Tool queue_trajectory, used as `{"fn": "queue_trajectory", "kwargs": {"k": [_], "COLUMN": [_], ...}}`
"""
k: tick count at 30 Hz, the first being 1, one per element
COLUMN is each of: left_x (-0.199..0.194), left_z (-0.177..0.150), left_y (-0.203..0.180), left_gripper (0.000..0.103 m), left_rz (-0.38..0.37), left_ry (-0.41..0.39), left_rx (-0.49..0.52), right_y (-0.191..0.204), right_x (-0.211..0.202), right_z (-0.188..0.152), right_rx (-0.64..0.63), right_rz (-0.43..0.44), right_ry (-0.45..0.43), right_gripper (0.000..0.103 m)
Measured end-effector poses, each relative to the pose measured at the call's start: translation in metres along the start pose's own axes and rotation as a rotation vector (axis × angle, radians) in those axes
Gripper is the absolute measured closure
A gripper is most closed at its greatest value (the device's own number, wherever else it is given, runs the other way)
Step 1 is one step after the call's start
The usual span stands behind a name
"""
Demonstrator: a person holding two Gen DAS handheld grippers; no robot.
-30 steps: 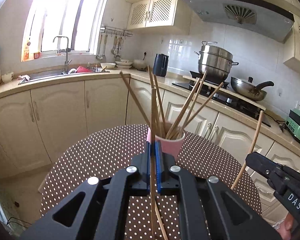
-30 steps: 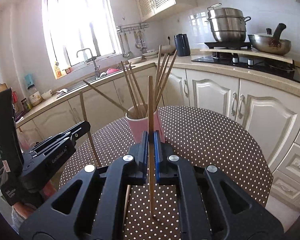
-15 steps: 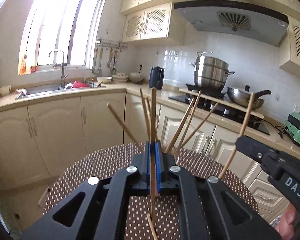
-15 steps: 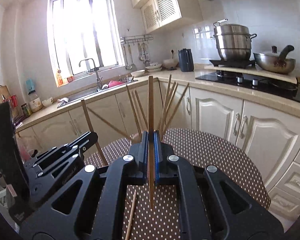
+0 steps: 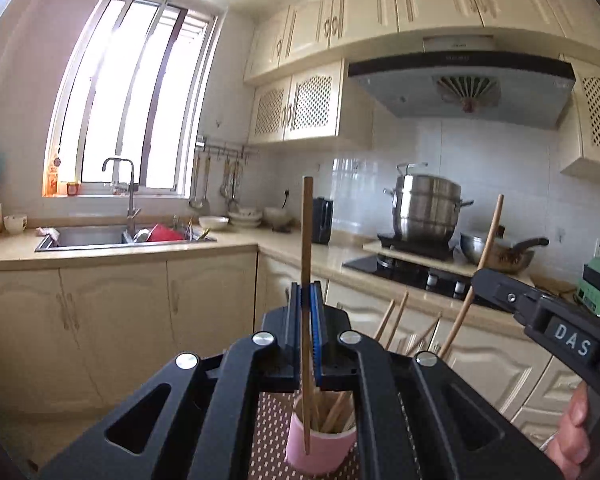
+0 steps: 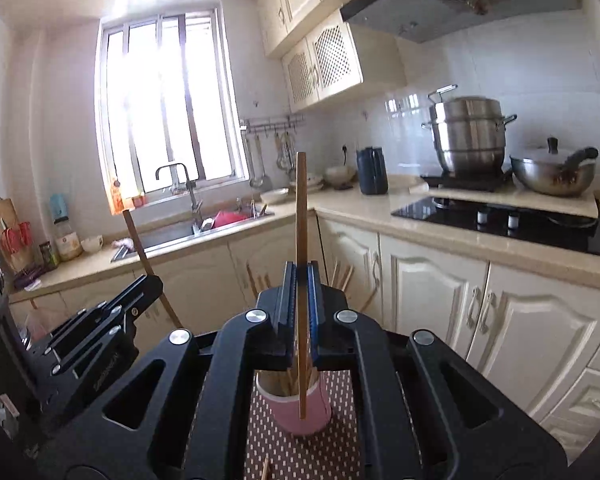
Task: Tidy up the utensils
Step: 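Lower both held chopsticks down into the pink cup, then open both grippers to release the chopsticks into the cup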
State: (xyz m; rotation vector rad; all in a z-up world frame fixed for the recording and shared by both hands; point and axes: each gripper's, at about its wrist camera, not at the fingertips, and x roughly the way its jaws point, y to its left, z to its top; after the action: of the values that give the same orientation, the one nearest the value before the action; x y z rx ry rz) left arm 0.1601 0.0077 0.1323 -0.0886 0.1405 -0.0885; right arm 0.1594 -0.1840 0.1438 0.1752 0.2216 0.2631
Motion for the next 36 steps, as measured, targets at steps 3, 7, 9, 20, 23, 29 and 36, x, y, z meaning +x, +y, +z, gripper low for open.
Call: {"fn": "queue_trajectory", "kwargs": {"k": [3, 7, 9, 20, 23, 29, 36], "left_x": [0.011, 0.035, 0.045, 0.094, 0.102, 0.101, 0.092], "left_z": [0.006, 0.005, -0.001, -0.035, -0.042, -0.046, -0.044], "left_y": [-0.003, -0.005, -0.004, 0.008, 0.012, 0.02, 0.021], "left_gripper": [0.098, 0.098, 0.098, 0.098, 0.097, 0.073, 0.072], "left_rz": [-0.001, -0.001, 0.0, 0.021, 0.035, 0.057, 0.059], "left_ry": [-0.029, -0.013, 0.01, 0.163, 0.197, 0.189, 0.189], "left_rx": [-0.002, -0.01, -0.023, -0.018, -0.019, -0.009, 0.014], "right_y": [0.001, -0.003, -0.004, 0.001, 0.002, 0.002, 0.002], "right_x": [0.01, 0.037, 0.05, 0.102, 0.112, 0.108, 0.088], "right_z": [0.007, 0.005, 0.0, -0.034, -0.04, -0.039, -0.034], "right_rx": [-0.001, 0.021, 0.027, 0.013, 0.015, -0.005, -0.016], "right_rz": [-0.012, -0.01, -0.023, -0.019, -0.008, 0.003, -0.026], "right_ry": [-0.02, 0.011, 0.029, 0.184, 0.225, 0.209, 0.147], "right_gripper": [0.097, 0.097, 0.097, 0.097, 0.097, 0.094, 0.042]}}
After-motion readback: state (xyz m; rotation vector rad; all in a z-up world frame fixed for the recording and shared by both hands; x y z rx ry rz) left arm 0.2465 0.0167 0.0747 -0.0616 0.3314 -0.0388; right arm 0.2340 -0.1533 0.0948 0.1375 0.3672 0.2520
